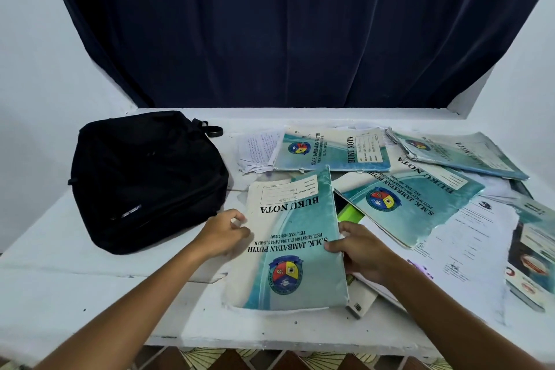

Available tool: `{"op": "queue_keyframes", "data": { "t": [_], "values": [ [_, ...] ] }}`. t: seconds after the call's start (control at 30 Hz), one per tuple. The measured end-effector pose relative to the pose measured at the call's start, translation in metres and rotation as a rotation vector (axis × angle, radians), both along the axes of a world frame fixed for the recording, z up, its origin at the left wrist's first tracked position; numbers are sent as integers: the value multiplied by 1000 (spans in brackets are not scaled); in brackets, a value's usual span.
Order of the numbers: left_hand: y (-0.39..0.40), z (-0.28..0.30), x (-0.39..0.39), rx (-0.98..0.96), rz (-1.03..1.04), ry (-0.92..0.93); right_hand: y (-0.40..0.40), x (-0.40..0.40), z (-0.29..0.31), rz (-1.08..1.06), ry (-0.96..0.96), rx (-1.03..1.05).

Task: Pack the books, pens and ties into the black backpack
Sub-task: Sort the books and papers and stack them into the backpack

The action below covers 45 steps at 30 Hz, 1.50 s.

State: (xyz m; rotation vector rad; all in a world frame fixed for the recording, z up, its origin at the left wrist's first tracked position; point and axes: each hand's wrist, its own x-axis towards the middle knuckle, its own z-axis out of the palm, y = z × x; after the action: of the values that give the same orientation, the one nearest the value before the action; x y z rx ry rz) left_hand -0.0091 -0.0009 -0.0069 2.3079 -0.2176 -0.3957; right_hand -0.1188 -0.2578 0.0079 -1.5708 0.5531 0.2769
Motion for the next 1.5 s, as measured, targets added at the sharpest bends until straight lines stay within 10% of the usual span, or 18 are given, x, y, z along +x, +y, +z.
{"op": "queue_keyframes", "data": {
  "t": [0.27, 0.43, 0.63, 1.1, 1.23, 1.5],
  "values": [
    [-11, 59, 28, -53, -205, -356, -47, 25, 46, 208, -47, 7],
    [-30, 88, 32, 328, -499, -722, -73, 58, 73, 571, 17, -223],
    [-32, 64, 40, 299, -692, -243, -39, 93, 62, 863, 121, -426],
    [-32, 34, 78, 517, -649, -193, -14, 113, 44, 657, -179, -967],
    [-52, 38, 98, 167, -493, -107, -51, 117, 54, 229, -230, -738],
    [-137, 27, 104, -867, 305, 882, -139, 116, 48, -659, -163, -414]
  ]
}}
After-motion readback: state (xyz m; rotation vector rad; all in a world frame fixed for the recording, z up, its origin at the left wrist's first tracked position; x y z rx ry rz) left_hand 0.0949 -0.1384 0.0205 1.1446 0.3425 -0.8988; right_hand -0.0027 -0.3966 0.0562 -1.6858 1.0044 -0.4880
